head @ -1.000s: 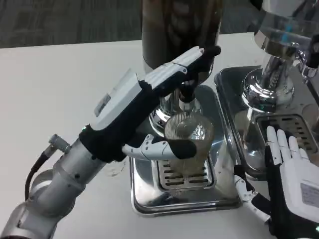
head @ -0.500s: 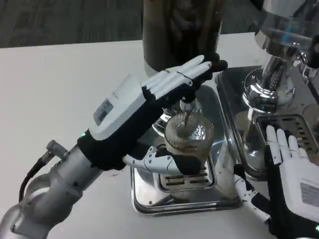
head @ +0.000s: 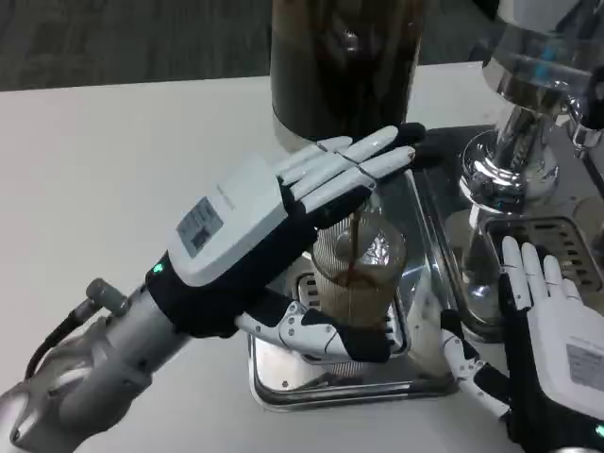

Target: Grasp the cup under the faucet to collect the drink, then remove the cup.

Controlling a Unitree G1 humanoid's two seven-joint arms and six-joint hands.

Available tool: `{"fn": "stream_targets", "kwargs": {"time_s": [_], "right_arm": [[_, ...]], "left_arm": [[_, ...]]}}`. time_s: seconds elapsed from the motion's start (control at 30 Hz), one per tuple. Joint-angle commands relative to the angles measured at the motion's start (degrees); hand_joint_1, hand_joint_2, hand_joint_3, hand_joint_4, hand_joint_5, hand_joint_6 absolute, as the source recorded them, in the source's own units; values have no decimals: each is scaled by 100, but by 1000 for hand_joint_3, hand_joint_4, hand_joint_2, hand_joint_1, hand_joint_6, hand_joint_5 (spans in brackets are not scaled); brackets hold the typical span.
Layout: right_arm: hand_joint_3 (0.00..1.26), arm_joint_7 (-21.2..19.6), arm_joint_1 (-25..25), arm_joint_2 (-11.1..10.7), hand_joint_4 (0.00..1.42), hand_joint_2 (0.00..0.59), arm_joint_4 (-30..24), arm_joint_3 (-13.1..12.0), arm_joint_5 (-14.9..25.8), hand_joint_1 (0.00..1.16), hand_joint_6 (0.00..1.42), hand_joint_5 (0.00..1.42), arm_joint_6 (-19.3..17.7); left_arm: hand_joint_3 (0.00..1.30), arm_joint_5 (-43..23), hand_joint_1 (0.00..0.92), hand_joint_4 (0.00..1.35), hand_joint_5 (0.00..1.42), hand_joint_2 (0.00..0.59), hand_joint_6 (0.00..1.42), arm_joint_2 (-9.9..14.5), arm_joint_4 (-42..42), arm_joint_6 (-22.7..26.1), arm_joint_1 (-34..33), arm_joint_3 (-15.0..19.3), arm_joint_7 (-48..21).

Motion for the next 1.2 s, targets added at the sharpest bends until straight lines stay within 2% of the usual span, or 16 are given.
{"fn": "stream_targets", "kwargs": {"time_s": [0.03,0.27,0.37,0.5,0.63,0.83,1.2], "right_arm": [[0,-37,-57,-44,0,392,117,-96,341,395,102,0,-360],[0,237,-243,-213,0,321,437,-255,1197,445,150,0,-1196],[0,517,-380,-302,0,288,735,-339,1758,473,157,0,-1687],[0,840,-527,-384,0,261,961,-381,2106,522,147,0,-2021],[0,1117,-657,-420,0,239,1078,-394,2270,539,118,0,-2123],[0,1421,-807,-395,0,221,1188,-420,2404,553,100,0,-2076],[0,1575,-1057,-354,0,220,1381,-423,2558,557,85,0,-2189]], "left_arm": [[155,284,0,36,254,110,204,130,-37,-17,134,-121,58],[163,346,0,36,254,111,204,170,-20,39,140,-160,207],[164,367,0,36,254,110,204,169,-20,59,143,-191,233],[165,343,0,38,254,115,203,166,-35,76,164,-213,274],[165,341,0,43,254,121,203,179,-38,100,173,-241,302],[167,339,0,45,254,124,203,177,-87,119,232,-278,336],[174,309,0,46,260,128,203,198,-162,212,292,-309,387]]}}
